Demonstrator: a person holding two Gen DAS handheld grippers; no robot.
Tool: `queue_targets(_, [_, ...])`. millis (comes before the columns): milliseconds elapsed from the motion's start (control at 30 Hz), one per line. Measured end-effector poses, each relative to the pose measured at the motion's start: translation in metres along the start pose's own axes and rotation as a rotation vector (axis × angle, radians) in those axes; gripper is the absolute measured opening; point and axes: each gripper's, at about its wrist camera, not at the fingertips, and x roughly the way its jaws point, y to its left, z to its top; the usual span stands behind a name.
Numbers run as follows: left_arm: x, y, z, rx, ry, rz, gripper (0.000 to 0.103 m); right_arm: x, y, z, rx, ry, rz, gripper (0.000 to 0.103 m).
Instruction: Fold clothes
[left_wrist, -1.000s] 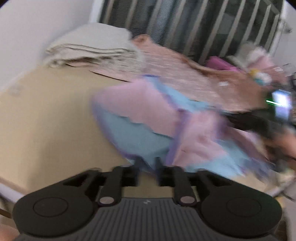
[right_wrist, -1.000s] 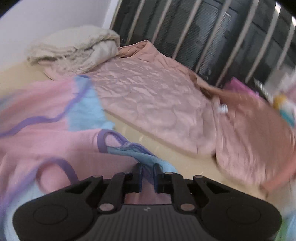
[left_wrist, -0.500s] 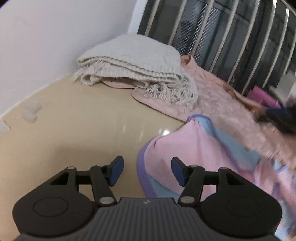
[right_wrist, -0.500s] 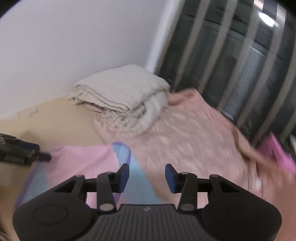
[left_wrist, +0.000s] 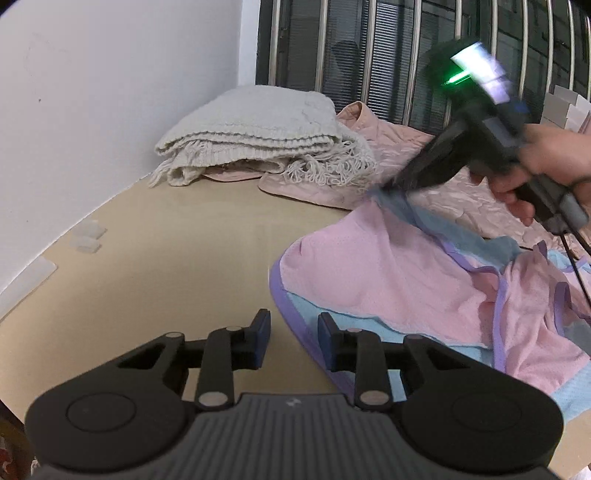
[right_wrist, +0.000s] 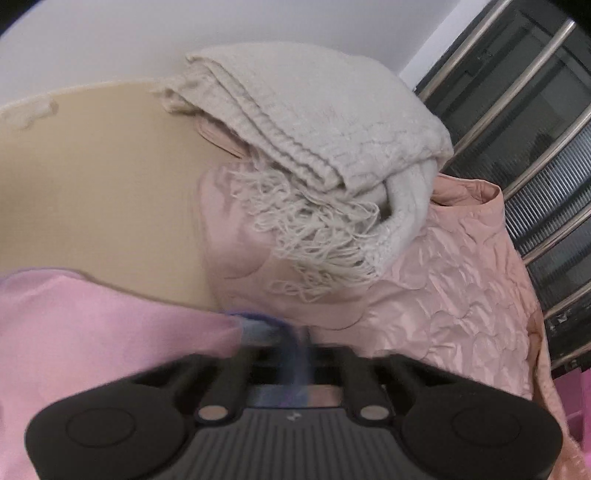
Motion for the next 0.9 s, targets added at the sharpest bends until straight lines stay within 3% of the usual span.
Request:
queue_targets(100, [-0.006, -0.001, -0.005, 0.010, 0.004, -0.019, 0.028, -0.073, 0.001, -0.026, 0.017, -0.355, -0.008, 0.000])
queue_targets(200, [-0.008, -0.005, -0.007, 0.030, 0.003, -0.021, 0.028, -0.117, -0.009, -0.066, 0.022, -0.457, 0.037, 0.000])
queue_targets(267, [-0.007, -0.009, -0.007, 0.046, 0.002, -0.010, 0.029, -0.125, -0.016, -0.086, 0.027, -0.440, 0.079, 0.000])
queue_targets(333, [-0.009, -0.013, -0.009, 0.060, 0.000, 0.000, 0.029, -0.122, -0.016, -0.092, 0.010, -0.408, 0.063, 0.000])
queue_targets(467, [-0.015, -0.019, -0.014, 0.064, -0.006, 0.014, 0.029, -0.093, -0.004, -0.060, -0.011, -0.387, -0.051, 0.001])
queue_targets(533, [-0.017, -0.019, -0.014, 0.039, 0.004, 0.019, 0.041, -0.053, 0.006, -0.028, 0.005, -0.305, -0.145, 0.003])
queue_targets(600, [-0.023, -0.011, -0.012, 0.011, 0.018, -0.013, 0.044, -0.015, 0.011, -0.006, -0.036, -0.123, -0.162, 0.025])
queue_targets(633, [-0.026, -0.007, -0.011, -0.002, 0.024, -0.029, 0.045, -0.006, 0.014, -0.002, -0.057, -0.063, -0.162, 0.025])
queue_targets(667, [-0.029, 0.000, -0.010, -0.029, 0.016, -0.052, 0.046, -0.008, 0.015, -0.003, -0.057, -0.065, -0.158, 0.025])
queue_targets(700, [-0.031, 0.007, -0.009, -0.055, 0.008, -0.075, 0.051, -0.019, 0.014, -0.005, -0.036, -0.103, -0.135, 0.031])
queue_targets(767, [-0.025, 0.016, 0.000, -0.075, 0.011, -0.093, 0.055, -0.043, 0.009, -0.014, 0.063, -0.159, 0.003, 0.041])
queue_targets(833, [-0.010, 0.025, 0.018, -0.071, 0.012, -0.079, 0.055, -0.063, 0.009, -0.025, 0.147, -0.183, 0.149, 0.042])
queue_targets(900, [0.013, 0.036, 0.038, -0.058, 0.039, -0.049, 0.057, -0.075, 0.019, -0.038, 0.149, -0.159, 0.188, 0.042])
